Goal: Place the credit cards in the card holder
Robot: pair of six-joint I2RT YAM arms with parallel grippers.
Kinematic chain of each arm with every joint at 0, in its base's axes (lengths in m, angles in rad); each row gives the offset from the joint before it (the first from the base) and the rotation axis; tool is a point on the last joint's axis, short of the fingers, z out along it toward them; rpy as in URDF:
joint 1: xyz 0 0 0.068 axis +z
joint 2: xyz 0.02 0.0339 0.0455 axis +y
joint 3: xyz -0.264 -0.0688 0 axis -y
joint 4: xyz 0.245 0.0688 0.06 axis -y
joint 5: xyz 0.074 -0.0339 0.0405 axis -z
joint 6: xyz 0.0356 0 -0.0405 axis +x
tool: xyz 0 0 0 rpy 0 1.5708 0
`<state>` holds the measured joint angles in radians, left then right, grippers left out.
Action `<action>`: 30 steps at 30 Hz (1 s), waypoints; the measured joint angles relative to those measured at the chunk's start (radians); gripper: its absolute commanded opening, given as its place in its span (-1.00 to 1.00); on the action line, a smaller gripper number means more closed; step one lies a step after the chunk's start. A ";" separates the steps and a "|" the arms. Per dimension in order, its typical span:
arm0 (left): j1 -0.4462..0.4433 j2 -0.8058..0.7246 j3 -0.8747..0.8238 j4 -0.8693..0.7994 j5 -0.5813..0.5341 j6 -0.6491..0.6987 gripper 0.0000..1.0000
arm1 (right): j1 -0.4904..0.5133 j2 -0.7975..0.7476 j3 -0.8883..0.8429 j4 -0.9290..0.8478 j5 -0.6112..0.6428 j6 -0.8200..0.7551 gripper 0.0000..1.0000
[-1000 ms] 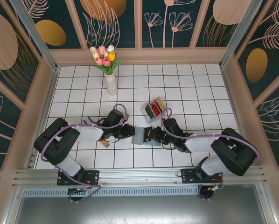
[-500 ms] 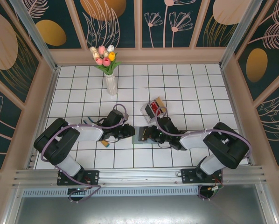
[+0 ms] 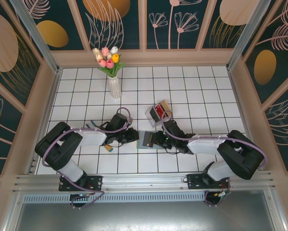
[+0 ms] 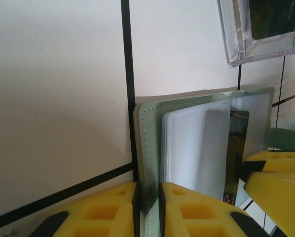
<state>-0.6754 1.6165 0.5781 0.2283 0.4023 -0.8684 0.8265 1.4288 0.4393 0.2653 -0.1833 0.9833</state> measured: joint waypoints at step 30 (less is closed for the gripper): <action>-0.007 -0.144 0.038 -0.156 -0.181 -0.011 -0.14 | -0.105 -0.035 0.521 -0.570 0.333 -0.343 -0.15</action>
<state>-0.6827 1.4727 0.6159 0.0727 0.2214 -0.8799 0.7219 1.3937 0.9600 -0.3046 0.1501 0.6399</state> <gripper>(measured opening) 0.402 0.421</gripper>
